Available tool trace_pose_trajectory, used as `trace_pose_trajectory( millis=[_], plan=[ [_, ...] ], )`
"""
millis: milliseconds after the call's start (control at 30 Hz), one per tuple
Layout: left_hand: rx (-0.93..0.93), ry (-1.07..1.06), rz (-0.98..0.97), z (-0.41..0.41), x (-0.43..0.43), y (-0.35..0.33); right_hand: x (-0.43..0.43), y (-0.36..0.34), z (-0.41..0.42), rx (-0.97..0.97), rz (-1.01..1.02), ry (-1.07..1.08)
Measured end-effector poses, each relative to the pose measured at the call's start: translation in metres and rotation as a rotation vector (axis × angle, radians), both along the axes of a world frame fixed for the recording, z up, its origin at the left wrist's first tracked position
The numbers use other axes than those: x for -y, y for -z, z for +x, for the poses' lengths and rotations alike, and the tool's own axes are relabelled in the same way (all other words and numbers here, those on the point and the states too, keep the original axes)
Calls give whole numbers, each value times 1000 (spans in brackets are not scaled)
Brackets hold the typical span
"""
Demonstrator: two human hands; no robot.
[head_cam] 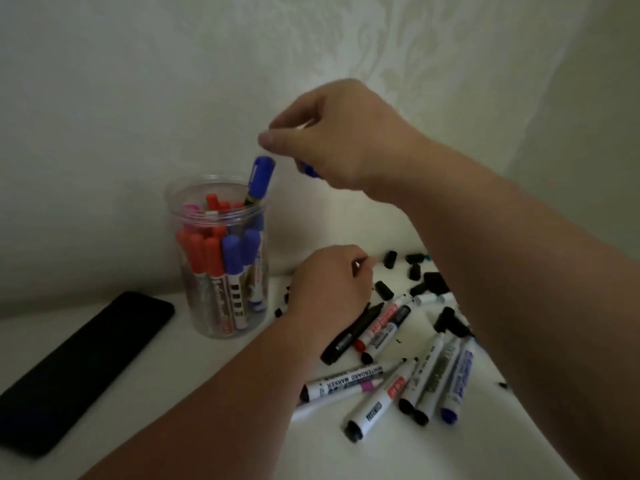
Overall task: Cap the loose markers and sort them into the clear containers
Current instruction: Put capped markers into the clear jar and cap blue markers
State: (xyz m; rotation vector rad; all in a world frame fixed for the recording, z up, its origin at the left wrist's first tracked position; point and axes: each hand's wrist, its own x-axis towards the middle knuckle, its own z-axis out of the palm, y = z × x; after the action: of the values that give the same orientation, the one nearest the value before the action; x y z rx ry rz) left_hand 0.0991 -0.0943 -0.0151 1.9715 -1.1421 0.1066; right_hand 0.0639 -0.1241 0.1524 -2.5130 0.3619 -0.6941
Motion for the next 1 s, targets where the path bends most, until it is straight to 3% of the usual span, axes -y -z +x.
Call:
trace_pose_trajectory(
  millis=[100,200,300,433,600,700,867,1000],
  plan=[
    [-19,45,3,0,2,1,28,1,-43,111,81,75],
    [-8,118,-11,-5,3,-1,67,25,-103,-19,186,160],
    [89,225,-32,-15,1,-7,107,60,-160,-148,399,270],
    [258,405,110,-38,-4,-14,133,109,-202,-66,636,384],
    [459,514,292,-75,-4,-16,136,142,-209,-98,470,452],
    [613,522,505,-96,5,-10,140,142,-210,-47,555,401],
    [586,380,591,-103,11,-2,147,144,-213,50,899,222],
    [388,301,492,-97,11,-2,156,140,-217,204,949,220]
  ],
)
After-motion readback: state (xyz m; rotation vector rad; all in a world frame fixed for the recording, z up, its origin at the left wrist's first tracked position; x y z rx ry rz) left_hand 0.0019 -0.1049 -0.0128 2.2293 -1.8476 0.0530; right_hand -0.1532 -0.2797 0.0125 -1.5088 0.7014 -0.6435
